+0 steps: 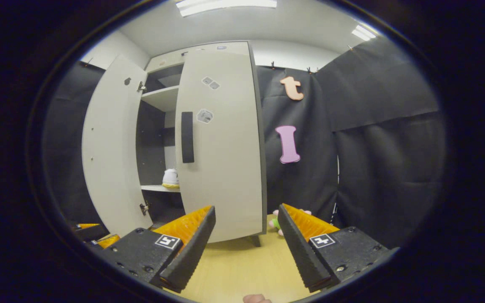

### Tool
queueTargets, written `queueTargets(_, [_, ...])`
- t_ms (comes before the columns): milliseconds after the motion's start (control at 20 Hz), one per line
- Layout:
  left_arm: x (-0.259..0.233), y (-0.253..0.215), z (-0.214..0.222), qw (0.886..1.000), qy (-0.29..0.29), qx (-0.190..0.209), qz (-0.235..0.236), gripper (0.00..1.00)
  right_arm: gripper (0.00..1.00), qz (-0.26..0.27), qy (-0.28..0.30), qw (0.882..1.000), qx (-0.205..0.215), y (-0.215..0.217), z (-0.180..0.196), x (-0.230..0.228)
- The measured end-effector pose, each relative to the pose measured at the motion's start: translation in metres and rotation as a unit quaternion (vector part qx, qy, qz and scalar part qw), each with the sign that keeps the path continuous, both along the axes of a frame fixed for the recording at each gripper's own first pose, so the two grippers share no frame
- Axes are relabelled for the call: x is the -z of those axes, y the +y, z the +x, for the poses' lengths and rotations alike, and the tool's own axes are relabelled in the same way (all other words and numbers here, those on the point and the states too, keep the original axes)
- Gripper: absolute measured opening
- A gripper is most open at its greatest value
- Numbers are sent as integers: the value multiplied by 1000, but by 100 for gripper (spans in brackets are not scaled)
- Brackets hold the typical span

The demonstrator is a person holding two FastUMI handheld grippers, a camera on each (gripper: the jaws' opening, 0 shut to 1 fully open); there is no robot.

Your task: Grab one shoe with the right hand and put it into the shoe cabinet, grab the other shoe with the left hand and put it into the shoe cabinet; then close the right door with the right hand and the left door with the left hand.

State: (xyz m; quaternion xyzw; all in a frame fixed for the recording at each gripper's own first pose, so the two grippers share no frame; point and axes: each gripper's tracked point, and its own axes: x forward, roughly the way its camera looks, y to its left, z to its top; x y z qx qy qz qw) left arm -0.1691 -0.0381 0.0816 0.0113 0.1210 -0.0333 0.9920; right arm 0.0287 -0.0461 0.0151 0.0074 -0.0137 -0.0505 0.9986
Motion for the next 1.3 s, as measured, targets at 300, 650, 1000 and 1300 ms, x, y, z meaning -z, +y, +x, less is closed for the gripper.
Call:
queueTargets(300, [-5, -8, -1, 1000, -3, 9, 0, 86, 97, -18, 23, 1000, 6, -2, -9, 41])
queueTargets(650, [-52, 12, 2, 998, -56, -15, -14, 86, 97, -20, 30, 999, -9, 6, -8, 49])
queueTargets(1000, [-138, 133, 22, 979, -153, -133, -11, 87, 97, -13, 39, 999, -14, 6, -4, 54])
queueTargets(1300, [-187, 222, 47, 959, -200, -198, 20, 95, 100, -2, 39, 999, -10, 1, -2, 53])
